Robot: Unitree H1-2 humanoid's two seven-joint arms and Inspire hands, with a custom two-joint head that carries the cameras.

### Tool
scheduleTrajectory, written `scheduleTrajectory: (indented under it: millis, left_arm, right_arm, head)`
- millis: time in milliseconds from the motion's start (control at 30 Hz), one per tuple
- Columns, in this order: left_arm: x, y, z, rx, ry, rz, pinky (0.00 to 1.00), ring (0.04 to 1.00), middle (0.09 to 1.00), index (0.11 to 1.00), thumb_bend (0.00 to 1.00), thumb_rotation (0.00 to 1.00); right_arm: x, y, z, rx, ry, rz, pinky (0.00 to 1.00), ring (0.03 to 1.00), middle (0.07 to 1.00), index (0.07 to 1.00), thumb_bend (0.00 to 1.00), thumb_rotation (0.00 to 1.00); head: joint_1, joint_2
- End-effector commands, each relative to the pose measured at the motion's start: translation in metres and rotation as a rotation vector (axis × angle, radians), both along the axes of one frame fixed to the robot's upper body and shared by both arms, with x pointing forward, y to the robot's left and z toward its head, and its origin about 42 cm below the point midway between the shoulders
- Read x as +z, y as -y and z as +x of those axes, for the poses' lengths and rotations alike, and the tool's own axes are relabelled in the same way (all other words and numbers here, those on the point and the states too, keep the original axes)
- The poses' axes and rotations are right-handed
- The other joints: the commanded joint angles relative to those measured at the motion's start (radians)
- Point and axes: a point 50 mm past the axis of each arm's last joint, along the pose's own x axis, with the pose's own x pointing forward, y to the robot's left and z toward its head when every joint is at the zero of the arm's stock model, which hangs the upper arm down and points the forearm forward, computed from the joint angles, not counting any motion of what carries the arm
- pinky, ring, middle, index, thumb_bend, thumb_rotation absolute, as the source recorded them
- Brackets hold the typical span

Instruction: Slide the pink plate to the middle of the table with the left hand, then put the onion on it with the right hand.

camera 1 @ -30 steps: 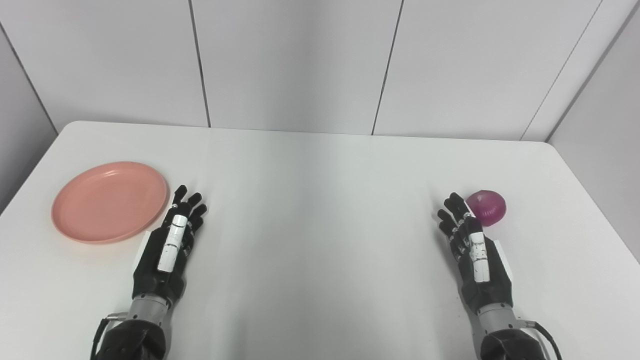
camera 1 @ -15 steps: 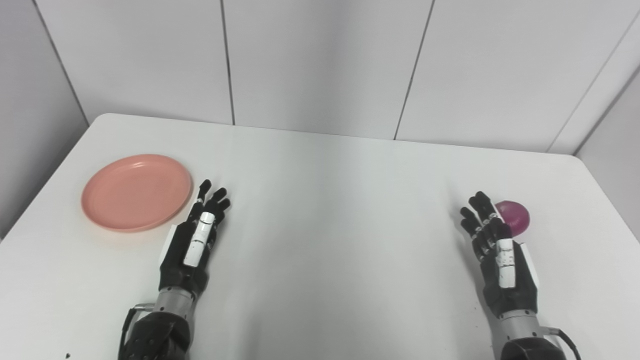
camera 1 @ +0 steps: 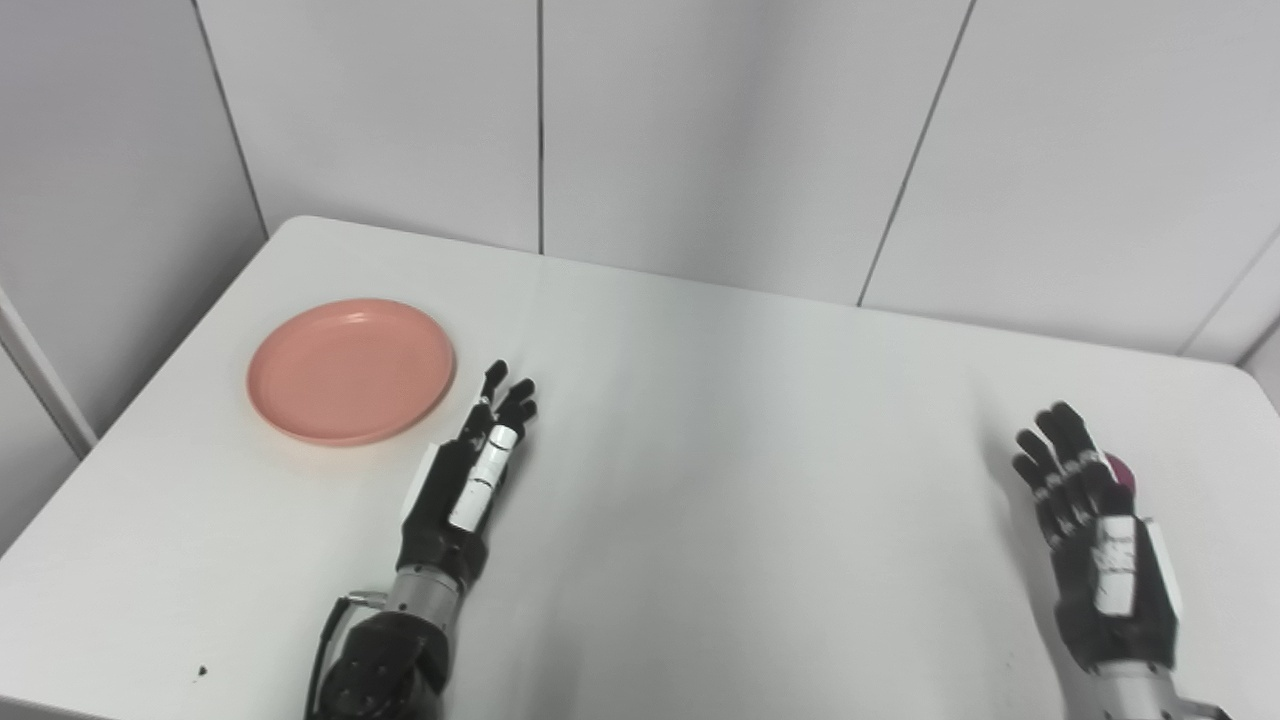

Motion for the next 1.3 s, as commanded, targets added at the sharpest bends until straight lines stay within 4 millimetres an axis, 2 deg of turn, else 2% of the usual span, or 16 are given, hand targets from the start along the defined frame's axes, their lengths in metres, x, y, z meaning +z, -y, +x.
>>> scheduleTrajectory:
  millis: [0, 200, 467, 733, 867, 1267]
  left_arm:
    - [-0.012, 0.014, -0.002, -0.008, -0.025, -0.007, 1.0, 0.95, 0.952, 1.0, 0.56, 0.8]
    - [-0.016, 0.025, 0.001, -0.02, -0.017, -0.008, 1.0, 0.963, 0.962, 1.0, 0.54, 0.82]
    - [-0.022, 0.027, 0.001, -0.015, -0.017, 0.0, 1.0, 0.961, 0.965, 1.0, 0.51, 0.82]
    - [-0.025, 0.029, 0.0, -0.016, -0.009, -0.015, 1.0, 0.955, 0.961, 1.0, 0.47, 0.78]
    - [-0.024, 0.032, -0.001, -0.01, -0.012, -0.01, 1.0, 0.947, 0.953, 1.0, 0.5, 0.78]
    - [-0.017, 0.033, -0.003, -0.023, 0.002, -0.004, 1.0, 0.958, 0.964, 1.0, 0.51, 0.82]
  right_arm:
    - [-0.056, 0.009, -0.035, -0.031, -0.157, 0.037, 0.96, 0.943, 0.949, 0.957, 0.83, 0.93]
    - [-0.059, 0.016, -0.035, -0.015, -0.18, 0.029, 1.0, 0.986, 0.995, 0.998, 0.81, 1.0]
    - [-0.066, 0.017, -0.035, -0.006, -0.183, 0.041, 1.0, 1.0, 1.0, 1.0, 0.78, 1.0]
    - [-0.066, 0.016, -0.035, -0.045, -0.19, 0.04, 1.0, 1.0, 1.0, 1.0, 0.83, 1.0]
    - [-0.065, 0.015, -0.036, -0.066, -0.2, 0.059, 1.0, 0.993, 0.998, 1.0, 0.86, 0.99]
    - [-0.06, 0.017, -0.037, -0.068, -0.201, 0.037, 1.0, 0.994, 1.0, 1.0, 0.86, 1.0]
  head:
    - [0.008, -0.007]
    - [0.041, -0.044]
    - [0.051, -0.093]
    - [0.077, -0.09]
    - [0.083, -0.081]
    - [0.098, -0.057]
